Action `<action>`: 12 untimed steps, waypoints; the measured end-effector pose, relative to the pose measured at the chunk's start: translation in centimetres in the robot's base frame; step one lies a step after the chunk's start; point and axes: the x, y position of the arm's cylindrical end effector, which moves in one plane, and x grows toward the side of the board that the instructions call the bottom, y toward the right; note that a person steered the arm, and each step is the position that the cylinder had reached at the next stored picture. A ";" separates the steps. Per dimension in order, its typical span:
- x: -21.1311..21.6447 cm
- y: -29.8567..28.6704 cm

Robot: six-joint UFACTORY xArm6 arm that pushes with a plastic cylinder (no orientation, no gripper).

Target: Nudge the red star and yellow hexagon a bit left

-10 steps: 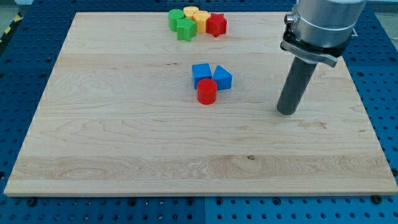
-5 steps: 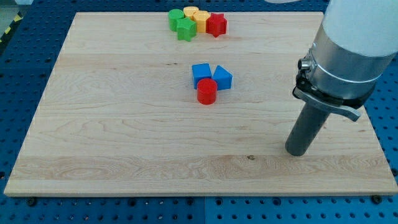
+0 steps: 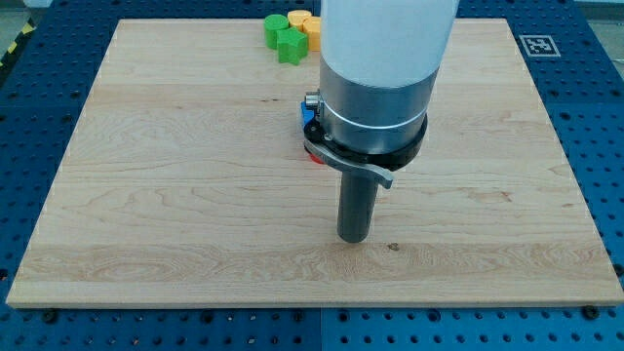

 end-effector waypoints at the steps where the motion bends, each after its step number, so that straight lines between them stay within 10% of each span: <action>1: 0.0 0.8; 4: -10.2 10.9; 9: -36.4 11.0; 12: -36.4 4.7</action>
